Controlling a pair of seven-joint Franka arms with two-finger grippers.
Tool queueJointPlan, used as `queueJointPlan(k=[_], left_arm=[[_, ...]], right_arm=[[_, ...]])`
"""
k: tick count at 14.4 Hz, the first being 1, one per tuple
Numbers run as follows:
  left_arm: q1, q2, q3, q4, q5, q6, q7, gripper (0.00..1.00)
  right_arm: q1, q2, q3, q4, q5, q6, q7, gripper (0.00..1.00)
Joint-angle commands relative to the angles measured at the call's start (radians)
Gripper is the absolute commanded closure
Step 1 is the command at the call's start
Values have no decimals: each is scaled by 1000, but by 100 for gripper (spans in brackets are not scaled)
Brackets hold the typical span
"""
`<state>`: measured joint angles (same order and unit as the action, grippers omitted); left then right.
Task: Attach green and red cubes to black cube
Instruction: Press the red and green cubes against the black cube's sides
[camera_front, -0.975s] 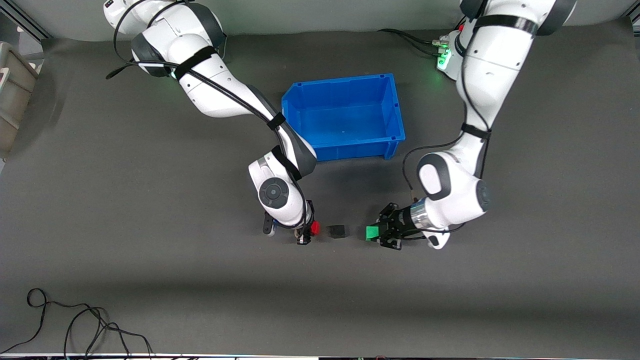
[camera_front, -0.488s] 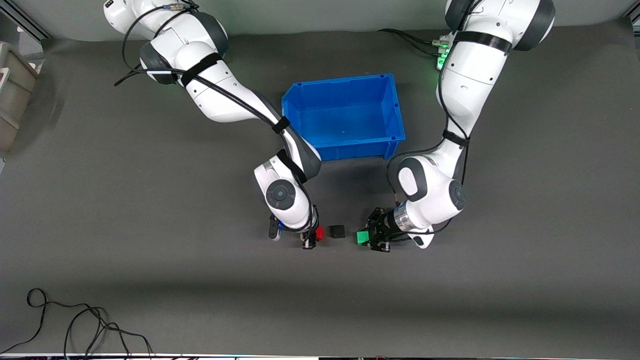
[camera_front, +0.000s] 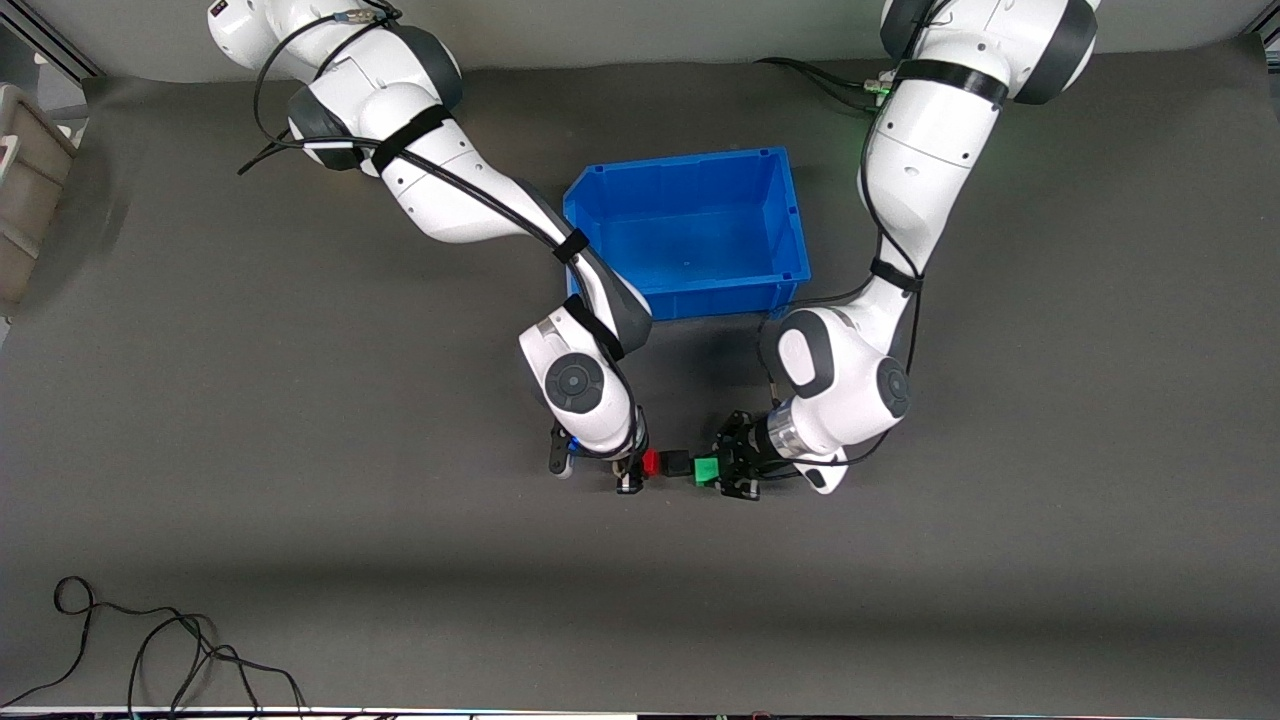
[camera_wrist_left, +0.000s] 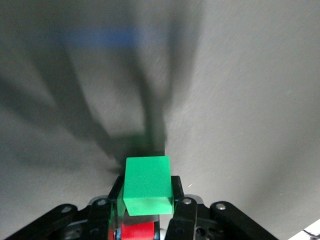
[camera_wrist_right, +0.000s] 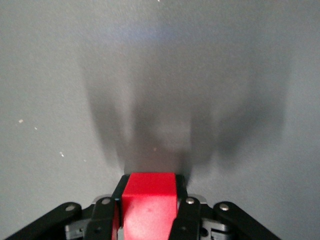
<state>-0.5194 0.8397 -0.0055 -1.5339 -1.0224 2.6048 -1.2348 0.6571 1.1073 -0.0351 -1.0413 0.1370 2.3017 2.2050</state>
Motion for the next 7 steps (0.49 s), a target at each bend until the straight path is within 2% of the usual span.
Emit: queueJointPlan(k=[1,6,7], left_arm=[[-22,-4,9,-3,-8,-12,-28,78],[-33,-4,9,-5,-7,-12,-45,78],[-34,-4,9,-5,-5,-12,-45,72]], right_arm=[[30,34,-8,40,-30,-7,47,100],[32,40,-6,43,-30,-5,55,100],[30,40,-8,43,-28,-4,55,100]])
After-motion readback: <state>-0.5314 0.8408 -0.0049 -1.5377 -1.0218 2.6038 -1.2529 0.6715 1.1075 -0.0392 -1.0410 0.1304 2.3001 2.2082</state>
